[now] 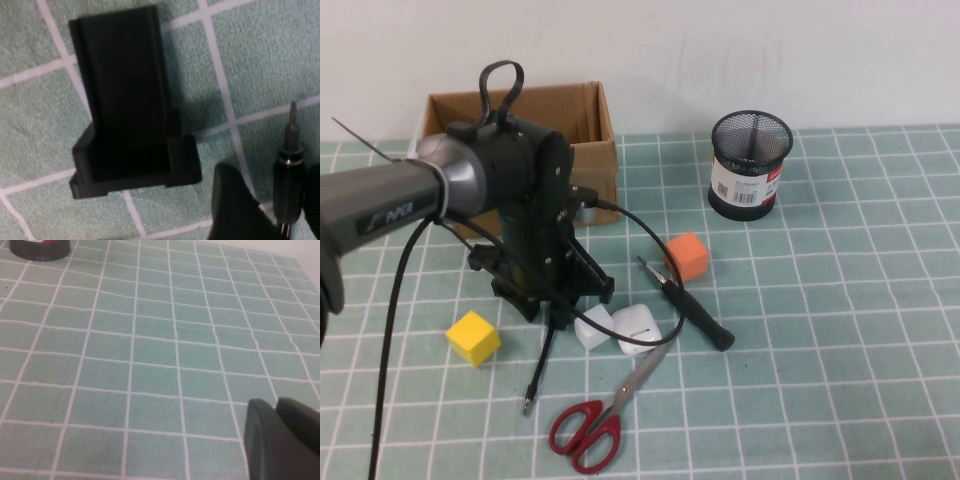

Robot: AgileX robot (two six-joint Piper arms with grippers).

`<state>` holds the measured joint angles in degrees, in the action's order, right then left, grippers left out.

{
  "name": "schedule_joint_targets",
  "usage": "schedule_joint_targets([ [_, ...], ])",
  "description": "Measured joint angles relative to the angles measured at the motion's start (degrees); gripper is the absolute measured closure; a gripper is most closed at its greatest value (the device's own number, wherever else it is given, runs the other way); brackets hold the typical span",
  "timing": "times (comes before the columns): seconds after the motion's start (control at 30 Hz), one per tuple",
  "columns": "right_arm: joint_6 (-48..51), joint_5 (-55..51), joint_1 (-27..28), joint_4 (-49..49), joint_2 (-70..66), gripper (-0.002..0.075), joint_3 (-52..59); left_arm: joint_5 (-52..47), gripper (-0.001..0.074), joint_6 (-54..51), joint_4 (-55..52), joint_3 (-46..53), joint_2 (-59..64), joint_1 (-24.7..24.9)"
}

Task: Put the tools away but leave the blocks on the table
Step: Pick up the long Screwdriver from the table, then place the long Screwdriver into the round holder

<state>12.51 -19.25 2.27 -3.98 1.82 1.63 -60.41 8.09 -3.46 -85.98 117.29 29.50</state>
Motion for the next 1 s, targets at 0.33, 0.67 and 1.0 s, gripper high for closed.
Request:
schedule_joint_targets([
  [0.33,0.0,0.0,0.0,0.0,0.0,0.0733,0.0,1.11,0.0668,0.1,1.26,-0.39,0.34,0.12],
  [0.67,0.0,0.0,0.0,0.0,0.0,0.0733,0.0,3.93,0.0675,-2.75,-0.07,-0.13,-1.3,0.74],
  [1.0,-0.01,0.0,0.0,0.0,0.0,0.0733,0.0,15.4,0.0675,-4.65,-2.0,7.29,-23.75,6.72],
])
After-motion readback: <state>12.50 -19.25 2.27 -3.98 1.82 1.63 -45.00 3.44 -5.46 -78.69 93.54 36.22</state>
